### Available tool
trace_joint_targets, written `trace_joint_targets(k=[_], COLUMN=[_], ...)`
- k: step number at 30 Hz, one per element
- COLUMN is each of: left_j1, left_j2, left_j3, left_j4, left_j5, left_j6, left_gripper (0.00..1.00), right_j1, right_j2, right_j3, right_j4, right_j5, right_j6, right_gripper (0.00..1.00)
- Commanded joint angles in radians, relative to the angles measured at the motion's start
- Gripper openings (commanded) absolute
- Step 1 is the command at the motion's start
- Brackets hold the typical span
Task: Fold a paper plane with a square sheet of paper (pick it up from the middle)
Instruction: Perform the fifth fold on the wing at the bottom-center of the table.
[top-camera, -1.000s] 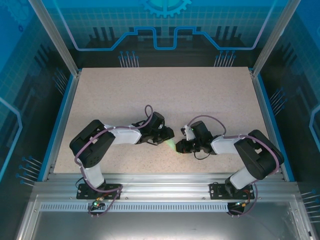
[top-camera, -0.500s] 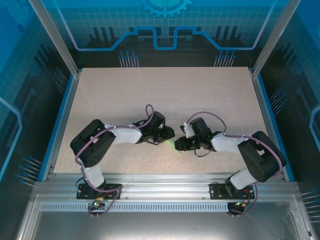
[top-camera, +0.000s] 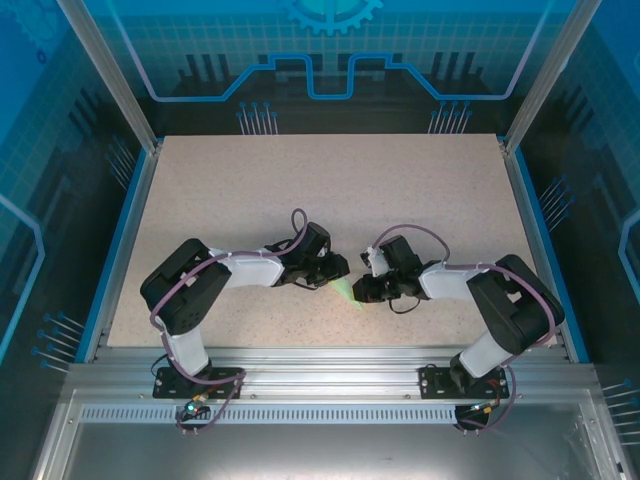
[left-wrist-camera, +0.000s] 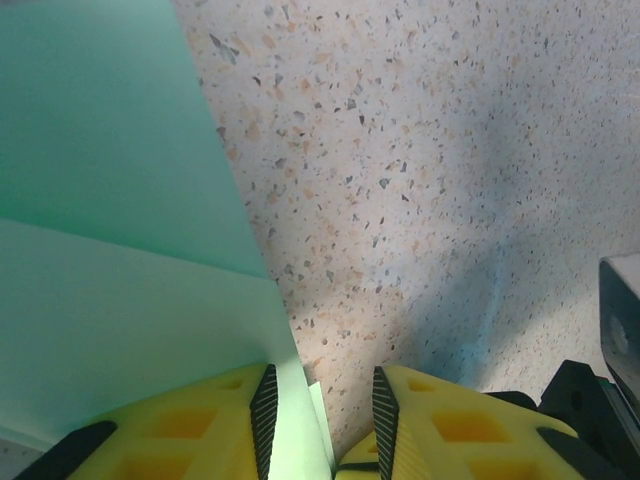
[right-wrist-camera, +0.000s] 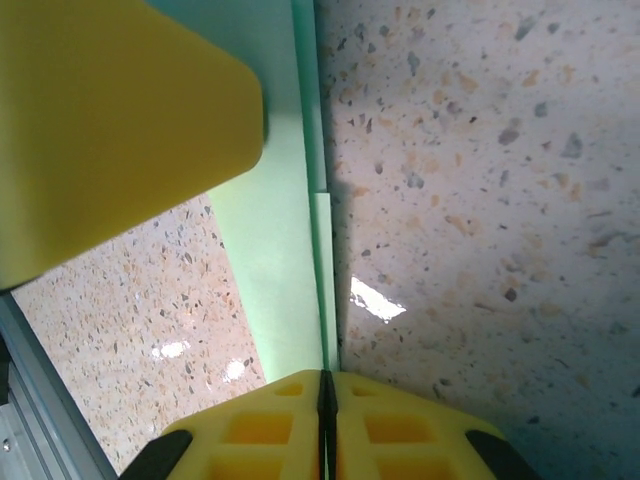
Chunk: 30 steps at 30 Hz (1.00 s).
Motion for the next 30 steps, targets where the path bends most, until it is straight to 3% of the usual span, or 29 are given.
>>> trace_joint_targets(k=[1,10,20,26,30], left_j1=[0.011,0.013,0.014,0.014,0.014], left_j2=[0.024,0.062,0.065,0.070,0.071], left_j3=[0.028,0.041,0.043,0.050,0.052], left_j4=[-0.034,-0.034,-0.046,-0.047,-0.049], left_j5=[0.022,0.039,0.049,0.057,0.060], left_j6=[0.031,0.039,0.056,0.060,0.062], left_gripper=[0.34,0.34,0.34,0.34,0.34], right_j1=[-0.002,-0.002,-0.015,-0.003,0.020], right_j2=[0.052,0.044,-0.163,-0.170,-0.097], right_j3=[-0.004,-0.004,0.017,0.047,0.085], right_j4=[-0.018,-0.047,-0.164,-0.112,-0.111], right_j5=[-0.013,0.005,0.084,-0.104,-0.142], right_j6=[0.000,-0.005,-0.002,0.000,-0.002], right_gripper=[0.10,0.11,0.20,0.13,0.12])
